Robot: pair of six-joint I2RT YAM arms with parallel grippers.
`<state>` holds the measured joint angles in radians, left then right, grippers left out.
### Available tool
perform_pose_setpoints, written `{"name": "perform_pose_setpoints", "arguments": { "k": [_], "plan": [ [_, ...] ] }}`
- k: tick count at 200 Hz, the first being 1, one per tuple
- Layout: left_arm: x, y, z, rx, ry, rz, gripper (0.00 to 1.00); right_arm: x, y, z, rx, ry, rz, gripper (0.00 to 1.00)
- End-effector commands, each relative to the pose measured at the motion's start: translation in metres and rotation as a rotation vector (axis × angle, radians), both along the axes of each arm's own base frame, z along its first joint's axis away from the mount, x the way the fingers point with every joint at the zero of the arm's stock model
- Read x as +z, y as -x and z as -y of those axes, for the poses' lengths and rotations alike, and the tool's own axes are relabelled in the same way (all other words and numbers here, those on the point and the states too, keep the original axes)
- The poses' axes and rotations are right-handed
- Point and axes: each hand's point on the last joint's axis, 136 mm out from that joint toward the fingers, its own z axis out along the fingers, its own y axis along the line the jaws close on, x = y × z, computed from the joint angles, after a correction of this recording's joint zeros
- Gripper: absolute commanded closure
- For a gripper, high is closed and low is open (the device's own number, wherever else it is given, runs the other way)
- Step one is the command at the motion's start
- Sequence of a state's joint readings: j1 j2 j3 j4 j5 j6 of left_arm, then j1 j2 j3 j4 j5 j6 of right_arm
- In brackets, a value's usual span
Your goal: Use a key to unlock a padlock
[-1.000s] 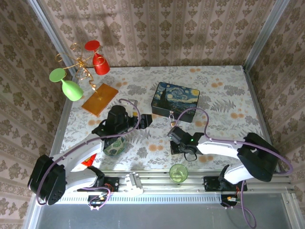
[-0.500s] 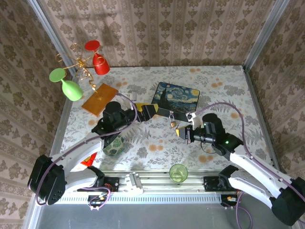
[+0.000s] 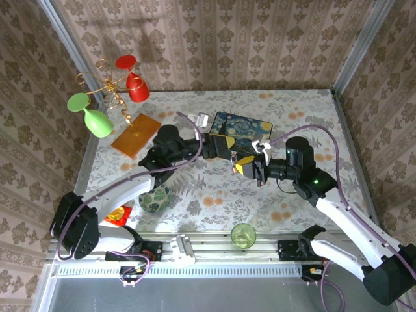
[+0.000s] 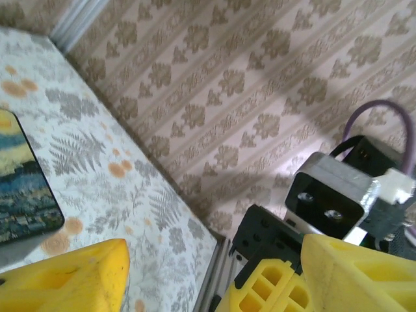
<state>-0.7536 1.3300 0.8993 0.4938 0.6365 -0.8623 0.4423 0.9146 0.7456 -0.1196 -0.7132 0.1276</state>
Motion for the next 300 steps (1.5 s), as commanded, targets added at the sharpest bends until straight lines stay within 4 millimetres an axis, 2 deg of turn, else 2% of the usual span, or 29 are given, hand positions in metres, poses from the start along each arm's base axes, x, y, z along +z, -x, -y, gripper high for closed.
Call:
{"name": "perform_pose_setpoints", "arguments": {
  "k": [1,76,104,119,147,180,208,269,300],
  "plan": [
    [-0.017,0.016,0.013,-0.086,-0.116,-0.010,0.33,-0.005,0.002,0.002,0.015,0.066,0.055,1.00],
    [-0.054,0.009,0.017,-0.063,-0.314,-0.067,0.46,-0.017,-0.006,0.011,-0.077,0.167,0.111,1.00],
    [-0.056,0.011,0.020,-0.072,-0.319,-0.070,0.47,-0.025,-0.007,0.011,-0.106,0.249,0.127,1.00],
    [-0.056,0.011,0.022,-0.080,-0.303,-0.080,0.51,-0.033,-0.008,0.010,-0.114,0.313,0.125,1.00],
    [-0.057,0.011,0.025,-0.087,-0.297,-0.093,0.54,-0.044,-0.012,0.008,-0.137,0.369,0.110,1.00],
    [-0.077,0.012,0.024,-0.082,-0.334,-0.133,0.53,-0.045,-0.019,0.011,-0.174,0.402,0.121,1.00],
    [-0.076,0.015,0.027,-0.086,-0.302,-0.137,0.59,-0.052,-0.024,0.011,-0.178,0.456,0.109,1.00],
    [-0.089,0.016,0.022,-0.073,-0.350,-0.142,0.64,-0.049,-0.028,0.001,-0.160,0.458,0.146,1.00],
    [-0.094,0.014,0.020,-0.061,-0.358,-0.148,0.64,-0.046,-0.028,-0.001,-0.158,0.445,0.165,1.00]
  ]
}}
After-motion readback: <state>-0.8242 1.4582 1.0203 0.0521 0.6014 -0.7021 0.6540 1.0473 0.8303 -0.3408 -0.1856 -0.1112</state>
